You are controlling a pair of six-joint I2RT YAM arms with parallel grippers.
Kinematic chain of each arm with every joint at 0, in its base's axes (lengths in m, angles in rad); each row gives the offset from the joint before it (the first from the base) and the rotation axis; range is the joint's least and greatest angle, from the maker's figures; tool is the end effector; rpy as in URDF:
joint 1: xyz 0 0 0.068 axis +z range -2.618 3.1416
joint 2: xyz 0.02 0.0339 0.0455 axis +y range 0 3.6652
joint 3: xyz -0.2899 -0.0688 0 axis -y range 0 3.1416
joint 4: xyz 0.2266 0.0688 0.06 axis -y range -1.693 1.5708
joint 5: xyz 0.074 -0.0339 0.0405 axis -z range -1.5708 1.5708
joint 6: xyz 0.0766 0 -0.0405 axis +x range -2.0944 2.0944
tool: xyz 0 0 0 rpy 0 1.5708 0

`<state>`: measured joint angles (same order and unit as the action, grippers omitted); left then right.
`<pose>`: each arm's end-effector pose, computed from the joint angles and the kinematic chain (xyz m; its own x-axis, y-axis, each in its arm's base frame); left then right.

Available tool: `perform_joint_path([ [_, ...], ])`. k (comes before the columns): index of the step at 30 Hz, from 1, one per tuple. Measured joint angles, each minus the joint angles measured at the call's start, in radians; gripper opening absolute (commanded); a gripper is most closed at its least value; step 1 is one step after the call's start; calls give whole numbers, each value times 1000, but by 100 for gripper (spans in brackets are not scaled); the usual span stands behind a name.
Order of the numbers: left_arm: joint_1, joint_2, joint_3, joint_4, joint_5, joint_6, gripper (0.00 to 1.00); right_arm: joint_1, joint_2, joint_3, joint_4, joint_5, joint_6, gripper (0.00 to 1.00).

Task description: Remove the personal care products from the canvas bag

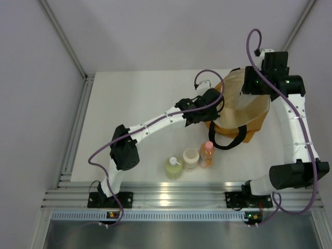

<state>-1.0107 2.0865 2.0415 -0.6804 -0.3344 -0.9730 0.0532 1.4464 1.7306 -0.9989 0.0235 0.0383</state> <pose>0.2878 -0.4116 0.3183 -0.7520 -0.2704 -0.6011 0.0856 0.8641 -0.4959 0.2981 0.0141 0.4236 -0.6553 0.0034 -0.7553 -0.0104 0.9999 0.0135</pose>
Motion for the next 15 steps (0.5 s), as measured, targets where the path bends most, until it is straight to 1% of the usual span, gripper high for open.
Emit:
perform_joint_path([
  [3, 5, 0, 5, 0, 0, 1, 4, 38, -3, 93, -54, 3, 8, 0],
  [5, 8, 0, 6, 0, -1, 3, 11, 57, -14, 146, -86, 5, 16, 0],
  [7, 10, 0, 10, -2, -2, 8, 20, 69, -29, 188, -114, 7, 22, 0],
  [8, 11, 0, 14, -2, -4, 8, 30, 74, -39, 212, -132, 8, 26, 0],
  [10, 11, 0, 27, -3, -6, 14, 39, 81, -60, 253, -162, 7, 32, 0],
  [11, 11, 0, 32, -3, -8, 15, 47, 83, -73, 269, -174, 5, 34, 0],
  [13, 11, 0, 43, -3, -14, 20, 54, 84, -104, 287, -189, -2, 38, 0],
  [14, 11, 0, 50, -3, -17, 21, 59, 85, -121, 294, -196, -7, 38, 0],
  [15, 11, 0, 55, -3, -20, 25, 61, 87, -140, 295, -201, -12, 39, 0],
])
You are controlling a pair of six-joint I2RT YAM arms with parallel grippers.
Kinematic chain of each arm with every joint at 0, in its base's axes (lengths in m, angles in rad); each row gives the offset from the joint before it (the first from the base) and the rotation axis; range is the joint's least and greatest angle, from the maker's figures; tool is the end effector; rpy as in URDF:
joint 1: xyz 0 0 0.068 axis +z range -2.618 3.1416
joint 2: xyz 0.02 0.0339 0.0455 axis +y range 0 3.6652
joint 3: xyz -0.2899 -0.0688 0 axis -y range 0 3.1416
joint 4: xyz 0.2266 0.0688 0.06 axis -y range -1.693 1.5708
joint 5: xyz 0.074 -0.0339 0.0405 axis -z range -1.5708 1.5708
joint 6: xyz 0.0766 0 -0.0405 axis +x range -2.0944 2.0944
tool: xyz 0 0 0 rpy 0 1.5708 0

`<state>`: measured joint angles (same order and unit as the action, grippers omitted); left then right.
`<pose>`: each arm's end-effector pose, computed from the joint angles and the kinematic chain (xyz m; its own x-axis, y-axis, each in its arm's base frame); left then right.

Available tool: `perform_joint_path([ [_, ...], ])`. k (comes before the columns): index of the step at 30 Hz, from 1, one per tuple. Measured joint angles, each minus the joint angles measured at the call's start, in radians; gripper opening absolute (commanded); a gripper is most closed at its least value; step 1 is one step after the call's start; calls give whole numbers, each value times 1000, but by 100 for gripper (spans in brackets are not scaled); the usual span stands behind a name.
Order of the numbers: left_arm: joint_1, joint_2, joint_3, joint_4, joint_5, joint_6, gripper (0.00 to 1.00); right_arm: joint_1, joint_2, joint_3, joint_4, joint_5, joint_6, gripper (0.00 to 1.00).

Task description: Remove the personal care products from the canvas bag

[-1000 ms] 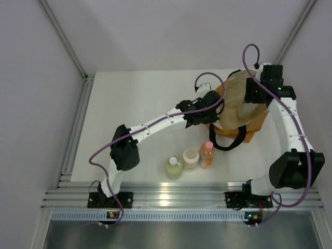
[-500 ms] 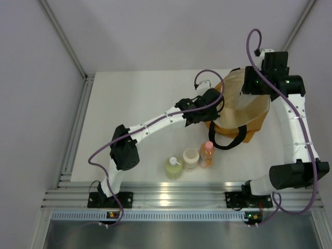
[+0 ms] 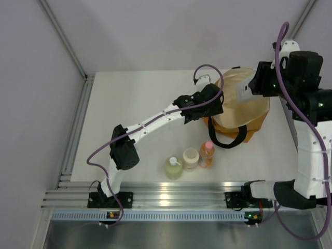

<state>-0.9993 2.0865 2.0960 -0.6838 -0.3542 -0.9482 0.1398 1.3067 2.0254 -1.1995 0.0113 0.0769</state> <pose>0.2944 -0.4086 0.3368 -0.7187 -0.2910 -0.6314 0.1002 0.8553 -0.5083 0.2070 0.0283 0.5181 -0.4666 0.0119 -0.8844 -0.0938 0.9936 0.0629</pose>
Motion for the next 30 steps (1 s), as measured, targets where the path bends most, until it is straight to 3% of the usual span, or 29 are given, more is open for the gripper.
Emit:
perform_joint_path([
  [2, 0, 0, 16, -1, -3, 4, 67, 9, -36, 0, -14, -10, 0, 0],
  [4, 1, -1, 31, -2, -5, 10, 83, 25, -64, -2, -27, -22, -2, 0],
  [5, 2, -2, 38, -1, -6, 15, 86, 35, -77, -2, -33, -29, -3, 0],
  [6, 2, -5, 45, -2, -9, 16, 97, 45, -90, -3, -39, -40, -3, 0],
  [7, 2, -8, 48, -1, -14, 21, 98, 53, -101, -3, -43, -51, -3, 0],
  [16, 18, -145, 60, -5, -80, 88, 98, 105, -167, -25, -56, -133, -11, 0],
  [21, 58, -302, -8, 2, -140, 113, 98, 142, -167, -36, -71, -173, -19, 0],
  [30, 381, -573, -321, -11, -145, 112, 98, 238, -103, -28, -73, -235, -34, 0],
])
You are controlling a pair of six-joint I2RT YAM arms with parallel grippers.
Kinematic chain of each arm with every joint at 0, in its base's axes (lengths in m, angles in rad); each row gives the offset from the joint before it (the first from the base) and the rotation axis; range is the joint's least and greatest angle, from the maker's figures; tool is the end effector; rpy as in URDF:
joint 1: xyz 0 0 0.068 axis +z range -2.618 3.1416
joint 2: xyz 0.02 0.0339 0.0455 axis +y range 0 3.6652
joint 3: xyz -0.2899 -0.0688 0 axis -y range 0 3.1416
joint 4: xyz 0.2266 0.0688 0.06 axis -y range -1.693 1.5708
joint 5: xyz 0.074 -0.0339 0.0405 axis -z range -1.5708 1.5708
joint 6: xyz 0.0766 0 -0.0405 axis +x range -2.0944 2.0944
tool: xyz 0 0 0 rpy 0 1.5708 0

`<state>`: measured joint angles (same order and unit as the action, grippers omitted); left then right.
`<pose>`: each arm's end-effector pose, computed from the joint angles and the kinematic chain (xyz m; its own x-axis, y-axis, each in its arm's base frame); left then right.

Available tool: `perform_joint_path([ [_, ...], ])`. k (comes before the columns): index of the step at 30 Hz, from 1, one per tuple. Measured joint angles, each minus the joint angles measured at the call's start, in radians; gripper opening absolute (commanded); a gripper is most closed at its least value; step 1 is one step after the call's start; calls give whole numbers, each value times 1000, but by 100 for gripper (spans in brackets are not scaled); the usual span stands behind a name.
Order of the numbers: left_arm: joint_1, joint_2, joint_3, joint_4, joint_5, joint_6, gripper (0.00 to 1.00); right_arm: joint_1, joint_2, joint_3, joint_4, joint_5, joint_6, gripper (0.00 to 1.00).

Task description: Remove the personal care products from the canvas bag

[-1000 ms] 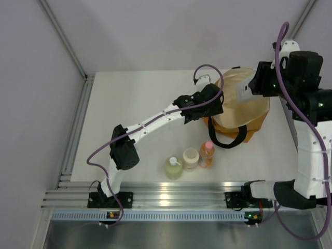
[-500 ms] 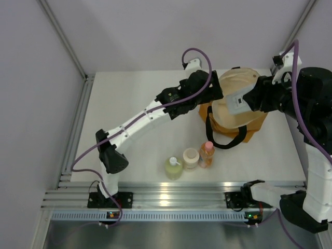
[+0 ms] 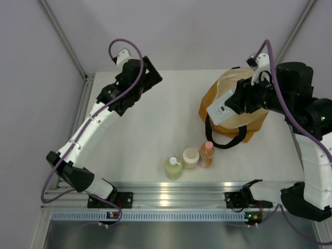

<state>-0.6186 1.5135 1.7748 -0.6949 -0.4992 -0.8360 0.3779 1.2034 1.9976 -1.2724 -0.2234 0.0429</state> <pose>0.2942 -0.1644 0.4601 -0.3446 -0.5543 -0.7576 -0.1499 0.8292 -0.5385 0.1461 0.0762 0.5193 -0.4506 -0.1339 -0.8826 -0.5238 0.8403 0.1399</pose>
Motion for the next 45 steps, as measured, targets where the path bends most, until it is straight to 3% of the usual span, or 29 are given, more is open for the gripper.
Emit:
perform_joint_path([
  [4, 55, -87, -111, -38, 9, 38, 98, 117, 64, 2, 4, 2, -72, 0],
  [12, 72, -229, -185, -116, 3, 157, 98, 327, 166, -14, 19, -2, -248, 0],
  [25, 80, -402, -306, -298, -37, 269, 98, 359, 195, -234, 152, -117, -514, 0],
  [36, 80, -478, -346, -353, -61, 282, 98, 360, 294, -369, 230, -276, -707, 0],
  [45, 81, -507, -414, -377, -71, 262, 98, 396, 379, -449, 280, -261, -811, 0],
])
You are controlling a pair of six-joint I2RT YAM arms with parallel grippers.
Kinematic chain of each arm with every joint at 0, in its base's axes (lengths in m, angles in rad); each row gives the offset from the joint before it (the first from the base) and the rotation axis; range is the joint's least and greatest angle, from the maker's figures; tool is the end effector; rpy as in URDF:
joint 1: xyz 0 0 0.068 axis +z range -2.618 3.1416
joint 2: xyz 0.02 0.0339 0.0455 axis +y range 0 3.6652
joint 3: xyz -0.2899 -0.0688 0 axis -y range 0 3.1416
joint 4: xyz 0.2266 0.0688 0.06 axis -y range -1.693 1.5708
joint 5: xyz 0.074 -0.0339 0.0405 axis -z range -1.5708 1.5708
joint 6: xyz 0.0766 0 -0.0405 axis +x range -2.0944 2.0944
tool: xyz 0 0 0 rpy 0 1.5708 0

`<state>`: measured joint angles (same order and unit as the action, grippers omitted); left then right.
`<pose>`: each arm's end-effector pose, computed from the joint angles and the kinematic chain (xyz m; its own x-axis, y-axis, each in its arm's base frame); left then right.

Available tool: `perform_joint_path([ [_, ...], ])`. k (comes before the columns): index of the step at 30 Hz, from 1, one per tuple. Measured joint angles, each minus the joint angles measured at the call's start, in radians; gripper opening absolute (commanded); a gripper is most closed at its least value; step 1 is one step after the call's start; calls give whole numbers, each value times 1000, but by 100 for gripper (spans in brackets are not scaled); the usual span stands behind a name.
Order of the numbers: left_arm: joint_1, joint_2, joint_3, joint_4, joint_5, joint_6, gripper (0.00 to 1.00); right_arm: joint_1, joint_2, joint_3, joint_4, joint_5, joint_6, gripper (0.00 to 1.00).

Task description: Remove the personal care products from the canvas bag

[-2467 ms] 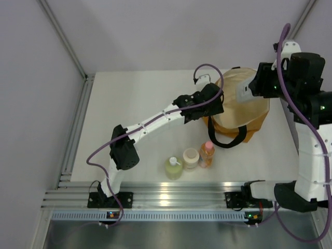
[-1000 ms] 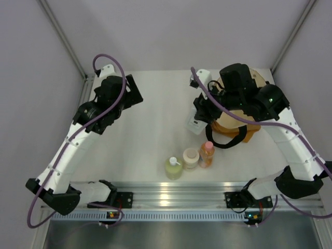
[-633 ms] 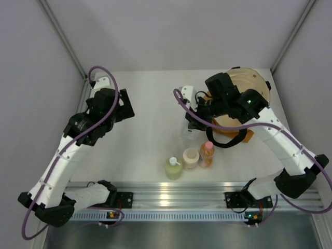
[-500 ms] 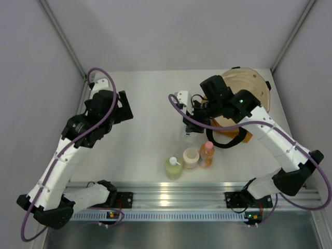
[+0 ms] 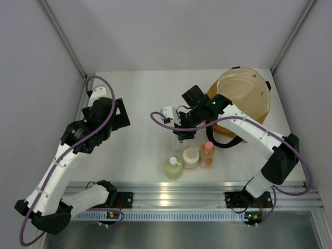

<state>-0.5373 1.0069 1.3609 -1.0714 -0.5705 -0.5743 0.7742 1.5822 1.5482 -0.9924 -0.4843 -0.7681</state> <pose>0.1596 -0.0469 0.4023 -0.5183 -0.2234 -0.8255 -0.2387 0.9647 -0.1113 0.2076 0.2529 0.3343 0.1098 -0.7527 -0.6492 -0.9940 -0.0817 -0.0734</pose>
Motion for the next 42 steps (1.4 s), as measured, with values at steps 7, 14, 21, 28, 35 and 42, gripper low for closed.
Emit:
perform_joint_path([
  [7, 0, 8, -2, -3, 0, -8, 98, 9, 35, -91, 96, 20, -24, 0],
  [14, 0, 13, -2, -3, 0, -20, 98, 12, 70, -167, 192, 31, -29, 16],
  [21, 0, 16, -2, -3, 1, -26, 98, 25, 80, -176, 229, 31, -26, 44],
  [28, 0, 28, -2, -3, 5, -29, 98, 27, 73, -180, 256, 26, -13, 73],
  [35, 0, 33, -2, -3, 5, -29, 98, 28, 21, -174, 270, 19, 2, 84],
  [42, 0, 73, 21, -3, 4, -24, 98, 28, -61, -123, 274, 27, 32, 93],
])
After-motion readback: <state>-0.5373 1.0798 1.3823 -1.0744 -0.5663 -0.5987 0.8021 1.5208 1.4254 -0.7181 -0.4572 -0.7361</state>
